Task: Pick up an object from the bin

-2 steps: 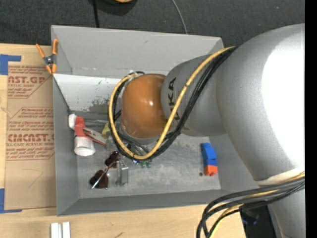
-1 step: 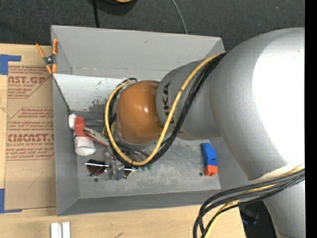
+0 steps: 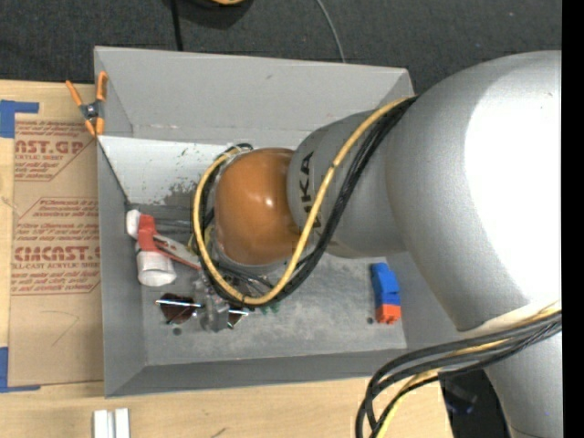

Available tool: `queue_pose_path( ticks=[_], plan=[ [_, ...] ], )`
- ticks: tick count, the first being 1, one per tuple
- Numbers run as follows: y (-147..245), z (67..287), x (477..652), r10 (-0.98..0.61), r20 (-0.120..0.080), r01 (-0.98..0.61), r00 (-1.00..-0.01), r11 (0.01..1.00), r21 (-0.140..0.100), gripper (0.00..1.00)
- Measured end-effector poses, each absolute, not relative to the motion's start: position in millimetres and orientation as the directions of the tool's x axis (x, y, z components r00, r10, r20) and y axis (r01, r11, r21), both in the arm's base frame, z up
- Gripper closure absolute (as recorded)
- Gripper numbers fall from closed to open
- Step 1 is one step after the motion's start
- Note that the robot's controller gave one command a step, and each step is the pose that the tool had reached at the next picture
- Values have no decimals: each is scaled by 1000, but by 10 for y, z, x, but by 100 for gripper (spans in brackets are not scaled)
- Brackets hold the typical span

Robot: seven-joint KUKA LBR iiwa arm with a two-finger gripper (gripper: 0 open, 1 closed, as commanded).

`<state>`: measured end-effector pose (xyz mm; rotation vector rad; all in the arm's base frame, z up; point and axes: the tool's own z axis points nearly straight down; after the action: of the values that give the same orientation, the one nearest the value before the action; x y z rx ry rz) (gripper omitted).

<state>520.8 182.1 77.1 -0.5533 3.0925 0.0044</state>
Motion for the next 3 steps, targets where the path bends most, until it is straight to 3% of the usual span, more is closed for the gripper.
queue_pose_path(
  ticks=[2, 3],
  plan=[
    [1959, 1413, 5159, -346, -3, -346, -938, 938, 2, 100],
    [1992, 1118, 5175, -416, -8, -416, -909, 909, 2, 100]
  ],
)
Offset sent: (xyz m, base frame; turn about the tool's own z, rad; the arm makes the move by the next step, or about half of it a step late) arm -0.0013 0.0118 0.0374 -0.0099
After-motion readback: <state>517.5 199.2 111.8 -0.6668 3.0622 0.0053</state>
